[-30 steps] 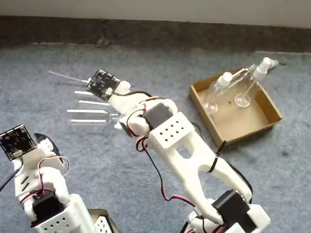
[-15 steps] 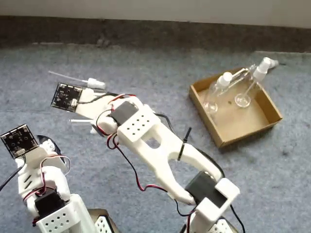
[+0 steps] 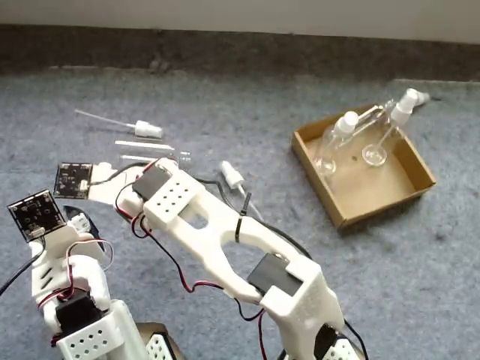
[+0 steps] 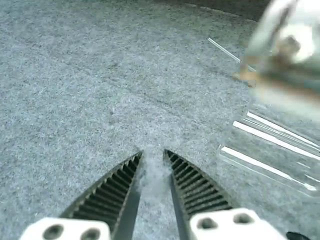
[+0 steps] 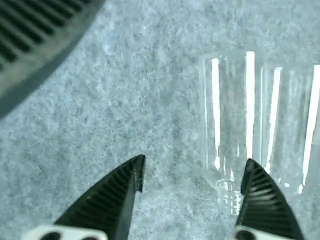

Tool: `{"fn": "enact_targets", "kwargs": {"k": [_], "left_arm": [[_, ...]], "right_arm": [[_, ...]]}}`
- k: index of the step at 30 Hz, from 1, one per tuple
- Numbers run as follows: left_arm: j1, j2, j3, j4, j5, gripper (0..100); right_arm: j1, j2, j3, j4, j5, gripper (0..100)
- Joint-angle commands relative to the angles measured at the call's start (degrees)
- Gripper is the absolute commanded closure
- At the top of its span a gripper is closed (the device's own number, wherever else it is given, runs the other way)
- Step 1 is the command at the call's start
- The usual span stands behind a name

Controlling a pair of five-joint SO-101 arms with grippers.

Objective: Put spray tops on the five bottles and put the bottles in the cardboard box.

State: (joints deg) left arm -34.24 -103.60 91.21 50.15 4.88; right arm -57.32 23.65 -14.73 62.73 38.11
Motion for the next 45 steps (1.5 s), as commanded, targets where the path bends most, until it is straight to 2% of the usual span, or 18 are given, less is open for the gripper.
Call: {"fn": "enact_targets", "kwargs": {"k": [1,5,13,19,33,35,41,45], "left_arm": [[1.1,-0.57,-0.13,-1.58,-0.44,100],[1.1,-0.57,-0.13,-1.58,-0.44,100],[1.1,-0.57,-0.13,-1.58,-0.44,100],[1.1,-0.57,-0.13,-1.58,-0.44,100],[1.1,-0.57,-0.13,-1.58,-0.44,100],[1.1,-0.57,0.22,-1.67,-0.44,100],[1.01,-0.66,1.45,-1.93,-0.53,100],[1.01,-0.66,1.54,-1.93,-0.53,100]], "right_arm": [[-0.22,0.13,-3.74,0.4,1.93,73.1],[-0.04,1.98,-3.74,0.4,5.54,71.4],[2.95,6.02,-6.81,0.57,6.59,69.0],[2.24,6.29,-14.29,9.45,6.68,69.0],[2.24,17.01,-17.01,6.99,6.68,69.2],[2.07,16.84,-17.01,7.34,6.68,71.3],[2.15,16.31,-17.01,7.25,6.68,91.3],[1.89,15.69,-17.54,10.77,6.77,93.1]]}}
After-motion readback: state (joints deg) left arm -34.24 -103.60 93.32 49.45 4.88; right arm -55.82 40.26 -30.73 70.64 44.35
